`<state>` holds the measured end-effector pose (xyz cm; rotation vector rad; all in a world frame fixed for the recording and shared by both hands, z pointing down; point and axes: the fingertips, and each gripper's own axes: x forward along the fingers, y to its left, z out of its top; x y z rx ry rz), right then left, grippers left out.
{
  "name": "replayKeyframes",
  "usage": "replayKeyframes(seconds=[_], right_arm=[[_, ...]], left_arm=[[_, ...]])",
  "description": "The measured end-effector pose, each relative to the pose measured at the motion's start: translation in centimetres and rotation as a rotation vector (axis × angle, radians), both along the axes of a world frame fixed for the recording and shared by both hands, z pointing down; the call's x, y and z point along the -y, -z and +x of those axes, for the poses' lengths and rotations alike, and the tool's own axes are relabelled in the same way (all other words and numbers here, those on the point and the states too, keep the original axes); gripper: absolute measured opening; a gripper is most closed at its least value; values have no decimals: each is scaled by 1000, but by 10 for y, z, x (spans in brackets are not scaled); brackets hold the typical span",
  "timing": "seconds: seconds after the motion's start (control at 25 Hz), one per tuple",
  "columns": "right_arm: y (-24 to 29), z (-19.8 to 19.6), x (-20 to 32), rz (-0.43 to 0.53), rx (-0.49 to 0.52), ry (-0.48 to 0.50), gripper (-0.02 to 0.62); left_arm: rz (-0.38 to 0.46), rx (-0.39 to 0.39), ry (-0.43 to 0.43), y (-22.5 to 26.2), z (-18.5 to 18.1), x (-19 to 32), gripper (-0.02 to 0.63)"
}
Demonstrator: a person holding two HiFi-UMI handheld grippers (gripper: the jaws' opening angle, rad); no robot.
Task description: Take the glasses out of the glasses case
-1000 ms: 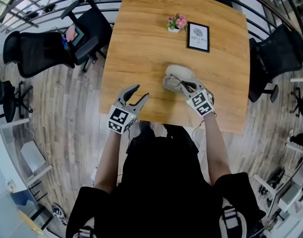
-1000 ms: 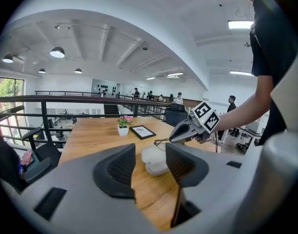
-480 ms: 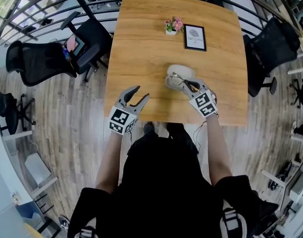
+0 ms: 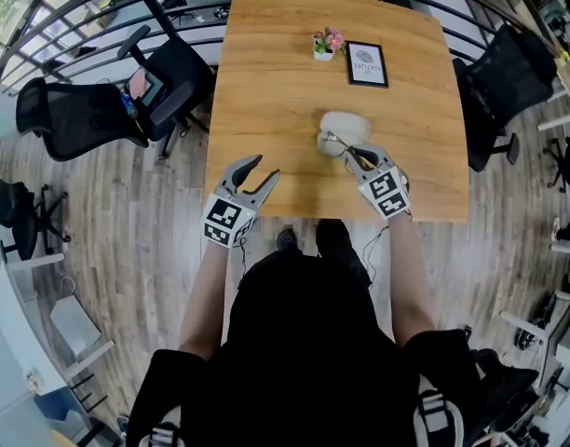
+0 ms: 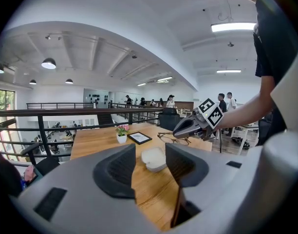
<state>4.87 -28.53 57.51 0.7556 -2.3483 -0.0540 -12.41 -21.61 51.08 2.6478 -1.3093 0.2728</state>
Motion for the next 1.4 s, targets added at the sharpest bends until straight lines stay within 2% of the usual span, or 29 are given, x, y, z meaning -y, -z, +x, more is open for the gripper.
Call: replayKeyframes(seconds=[0.52,1.4], right_arm=[[30,-6,-20,64,35,-43,25],[33,8,-25,109,56,-87,23]], left_arm=[[42,2,-34,13,-3,-25,210],[47,4,-46,15,3,-30,209]])
